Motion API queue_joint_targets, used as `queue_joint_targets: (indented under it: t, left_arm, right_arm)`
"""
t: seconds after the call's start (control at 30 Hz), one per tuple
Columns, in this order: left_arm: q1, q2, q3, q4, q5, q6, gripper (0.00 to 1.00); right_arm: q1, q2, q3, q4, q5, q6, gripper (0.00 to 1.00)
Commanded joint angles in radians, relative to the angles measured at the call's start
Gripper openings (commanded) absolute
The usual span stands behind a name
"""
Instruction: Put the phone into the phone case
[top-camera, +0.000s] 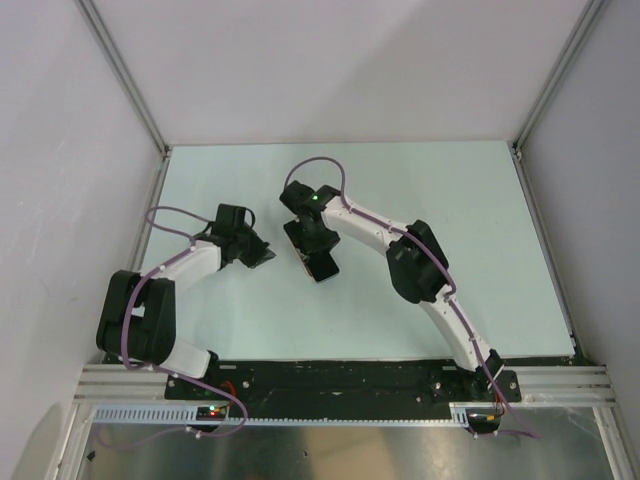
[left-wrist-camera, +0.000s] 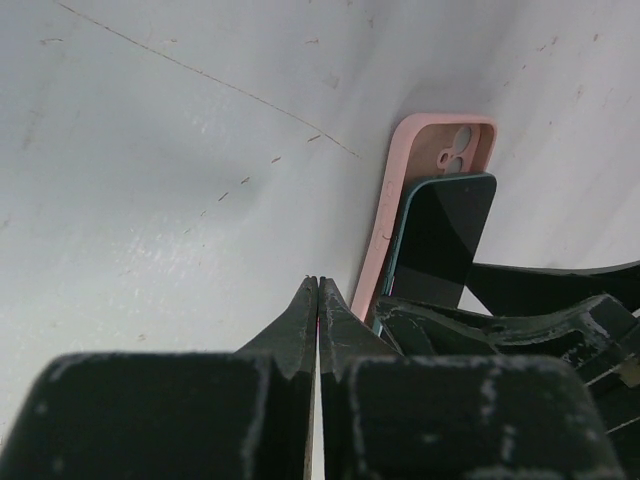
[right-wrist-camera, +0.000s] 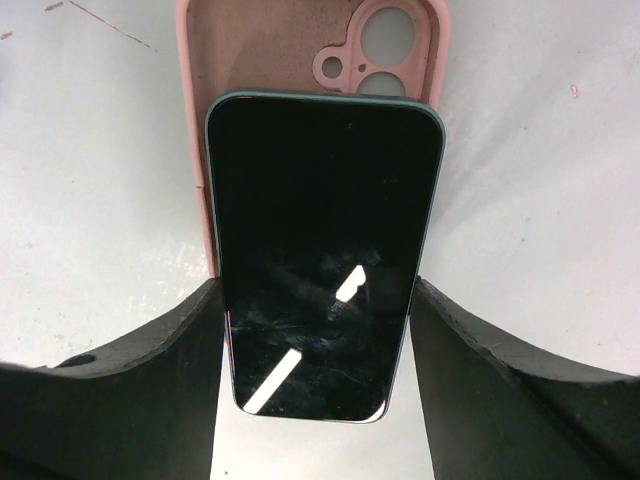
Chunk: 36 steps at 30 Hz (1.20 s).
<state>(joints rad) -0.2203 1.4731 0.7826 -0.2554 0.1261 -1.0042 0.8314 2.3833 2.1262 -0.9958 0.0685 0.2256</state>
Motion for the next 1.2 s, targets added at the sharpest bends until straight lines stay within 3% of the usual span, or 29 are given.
queue_joint_targets:
  t: [0.0,0.3,0.63,0.87,1.03,1.17]
  left_arm:
    - [0.010,-0.026,0.035,0.018,-0.008,-0.001,0.00]
    - [0.012,-0.001,0.083,0.018,-0.004,-0.006,0.00]
    - [0.018,0.053,0.161,0.003,-0.016,-0.022,0.00]
    - [0.040,0.108,0.222,-0.009,-0.003,-0.001,0.00]
    - [0.041,0.234,0.379,-0.042,0.013,0.079,0.02]
    - [0.036,0.370,0.525,-0.074,0.079,0.124,0.03]
  right_arm:
    - [0.005,0.007,0.060,-0.014,0.005,-0.004,0.27]
    - [0.007,-0.012,0.063,-0.001,-0.020,-0.005,0.66]
    - [0.008,0.005,0.074,0.015,-0.053,-0.012,0.86]
    - [-0.003,-0.027,0.072,0.033,-0.027,0.004,0.89]
    - [-0.054,-0.216,-0.151,0.173,0.008,0.059,0.87]
    - [-0.096,-0.370,-0.344,0.257,0.040,0.137,0.80]
